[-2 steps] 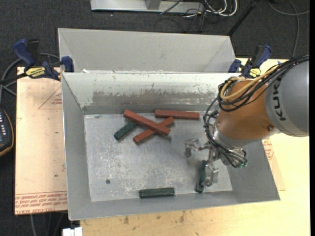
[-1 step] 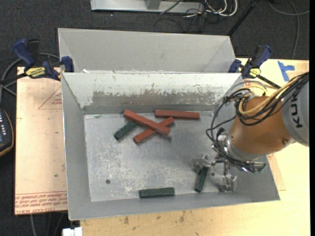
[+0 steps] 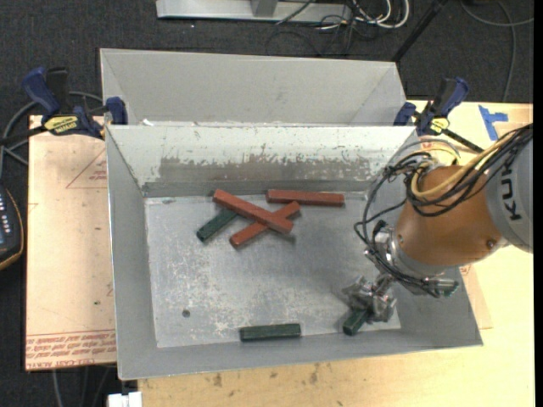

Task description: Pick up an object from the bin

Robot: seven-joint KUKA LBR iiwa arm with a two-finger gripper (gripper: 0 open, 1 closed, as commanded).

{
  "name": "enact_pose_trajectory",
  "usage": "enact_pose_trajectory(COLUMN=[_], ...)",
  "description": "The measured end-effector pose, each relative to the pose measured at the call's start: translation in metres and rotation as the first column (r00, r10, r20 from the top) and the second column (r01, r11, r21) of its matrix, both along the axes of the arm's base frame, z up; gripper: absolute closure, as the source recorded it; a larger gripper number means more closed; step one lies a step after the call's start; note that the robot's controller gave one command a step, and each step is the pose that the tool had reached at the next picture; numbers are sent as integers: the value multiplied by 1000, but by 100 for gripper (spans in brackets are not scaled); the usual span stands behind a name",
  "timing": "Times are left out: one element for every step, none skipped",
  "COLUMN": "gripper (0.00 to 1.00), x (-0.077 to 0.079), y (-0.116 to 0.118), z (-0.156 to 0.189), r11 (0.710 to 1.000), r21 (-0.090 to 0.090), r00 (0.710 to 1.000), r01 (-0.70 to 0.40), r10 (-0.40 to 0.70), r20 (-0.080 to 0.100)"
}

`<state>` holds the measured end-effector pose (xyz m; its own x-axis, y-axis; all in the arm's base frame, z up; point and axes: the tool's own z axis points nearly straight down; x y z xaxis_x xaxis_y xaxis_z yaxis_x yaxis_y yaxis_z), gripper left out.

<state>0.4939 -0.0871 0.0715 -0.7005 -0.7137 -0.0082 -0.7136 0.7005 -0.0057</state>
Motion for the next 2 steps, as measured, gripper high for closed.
enact_pose_trajectory(gripper=[100, 100], x=[-5, -6], y=[-10, -17], z=[117, 198], r11=[999, 999], r21=[-3, -4], r00=[999, 999], r01=[-46, -32], r10=[46, 32], r20=[0, 2])
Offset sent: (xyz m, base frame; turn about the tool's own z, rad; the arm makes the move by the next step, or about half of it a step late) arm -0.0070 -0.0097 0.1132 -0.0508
